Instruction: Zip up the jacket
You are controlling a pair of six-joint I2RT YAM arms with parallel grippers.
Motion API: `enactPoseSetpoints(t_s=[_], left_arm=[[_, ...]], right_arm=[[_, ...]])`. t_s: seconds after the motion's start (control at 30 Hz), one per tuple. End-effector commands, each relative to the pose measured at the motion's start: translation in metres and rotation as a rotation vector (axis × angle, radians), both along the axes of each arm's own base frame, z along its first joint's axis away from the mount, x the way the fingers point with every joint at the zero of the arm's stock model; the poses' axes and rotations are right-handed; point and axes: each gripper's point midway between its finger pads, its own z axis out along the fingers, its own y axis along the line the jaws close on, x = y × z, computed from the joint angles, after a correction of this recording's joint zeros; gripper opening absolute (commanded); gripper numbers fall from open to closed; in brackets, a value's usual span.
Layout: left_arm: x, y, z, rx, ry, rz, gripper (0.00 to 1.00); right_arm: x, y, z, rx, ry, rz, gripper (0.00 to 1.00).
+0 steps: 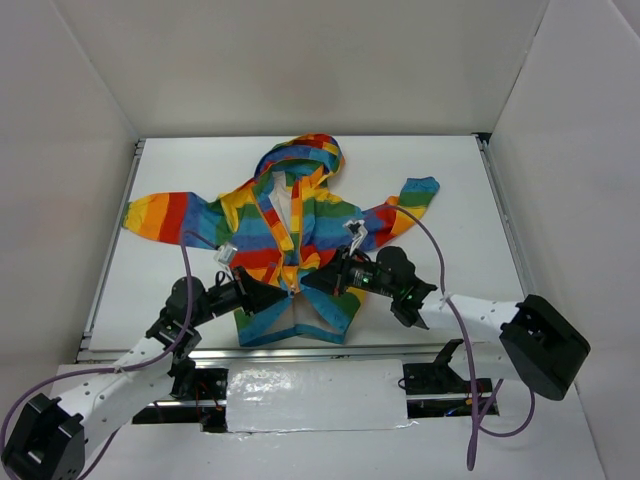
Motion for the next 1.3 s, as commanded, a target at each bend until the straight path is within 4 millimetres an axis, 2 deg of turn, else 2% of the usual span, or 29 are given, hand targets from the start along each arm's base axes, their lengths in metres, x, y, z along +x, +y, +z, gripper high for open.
enactPoseSetpoints(t_s=[0.0, 0.2, 0.4, 0.83, 1.1, 1.27], left_arm=[[-0.008, 0.002, -0.023, 0.081, 0.038, -0.028, 0.00], [-0.008, 0.003, -0.026, 0.100, 0.050, -0.025, 0.00], [-0.003, 0.001, -0.011, 0.105, 0.028, -0.027, 0.00], [-0.005, -0.001, -0.012, 0.086, 0.019, -0.041, 0.00], [-0.004, 0.003, -0.014, 0.116, 0.002, -0.028, 0.00], [0.001, 0.007, -0.010, 0.137, -0.017, 0.004, 0.00]], right_arm=[[0.040, -0.003, 0.056, 0.116, -0.145, -0.151, 0.00], [0.041, -0.001, 0.054, 0.120, -0.137, -0.148, 0.00], [0.042, 0.001, 0.055, 0.110, -0.144, -0.147, 0.00], [0.045, 0.002, 0.057, 0.101, -0.153, -0.150, 0.00], [0.047, 0.005, 0.067, 0.123, -0.167, -0.149, 0.00], [0.045, -0.001, 0.069, 0.135, -0.170, -0.165, 0.00]])
